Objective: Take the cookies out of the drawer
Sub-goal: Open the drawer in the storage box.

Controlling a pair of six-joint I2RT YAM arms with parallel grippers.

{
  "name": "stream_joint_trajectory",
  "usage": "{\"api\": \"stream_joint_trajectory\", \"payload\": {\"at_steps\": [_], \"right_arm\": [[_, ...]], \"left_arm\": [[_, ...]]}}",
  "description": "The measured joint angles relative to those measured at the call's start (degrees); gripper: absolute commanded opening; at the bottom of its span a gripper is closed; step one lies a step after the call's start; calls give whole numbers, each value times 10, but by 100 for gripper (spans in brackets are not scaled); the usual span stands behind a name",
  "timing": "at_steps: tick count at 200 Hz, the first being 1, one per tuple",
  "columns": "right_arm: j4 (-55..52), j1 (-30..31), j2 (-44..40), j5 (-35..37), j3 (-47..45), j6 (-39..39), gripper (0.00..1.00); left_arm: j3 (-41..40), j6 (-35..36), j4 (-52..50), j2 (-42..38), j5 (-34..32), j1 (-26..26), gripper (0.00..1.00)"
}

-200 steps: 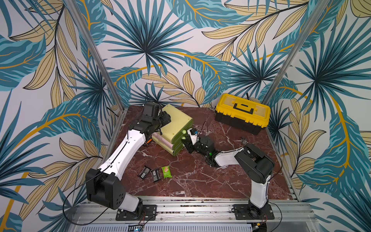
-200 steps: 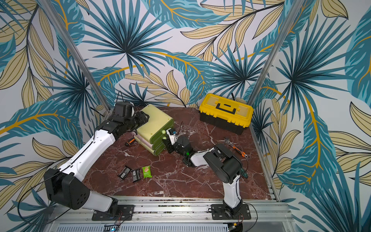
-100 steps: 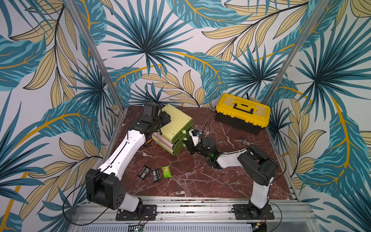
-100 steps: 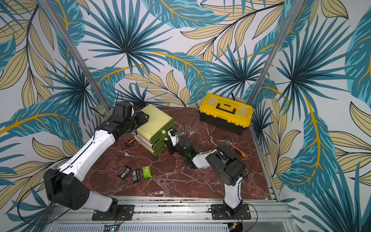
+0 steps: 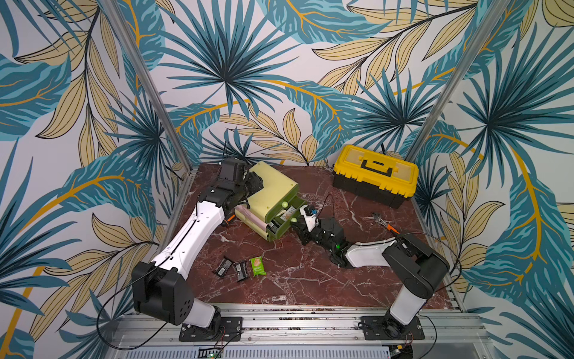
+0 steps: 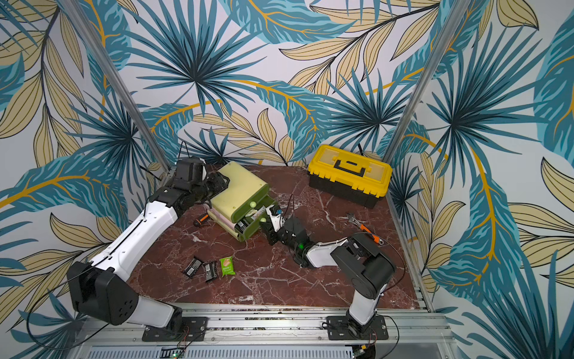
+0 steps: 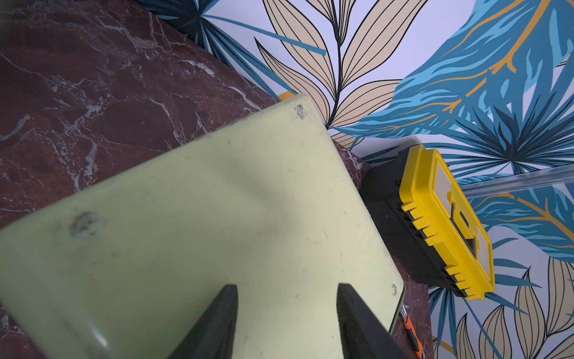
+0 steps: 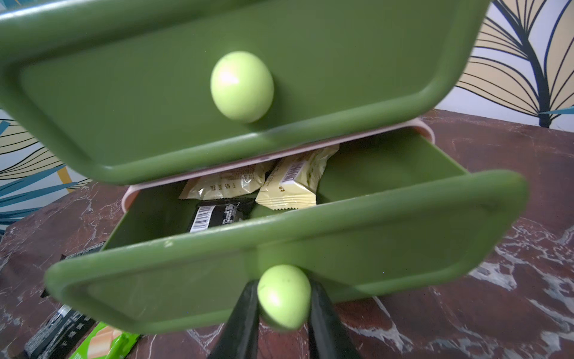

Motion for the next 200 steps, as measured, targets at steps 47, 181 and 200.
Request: {"api": "stream_joint_trajectory", "payload": {"at_steps": [47, 181, 200], "right_arm": [[-30, 0, -49, 2, -31, -9, 16], [-102, 0, -163, -3, -110, -19, 16], [-105, 0, -168, -2, -116, -19, 16]], "left_arm": [[0, 0, 0, 0, 0, 1, 56], [0, 0, 1, 0, 2, 5, 56], [-1, 0, 1, 0, 2, 6, 56]]}}
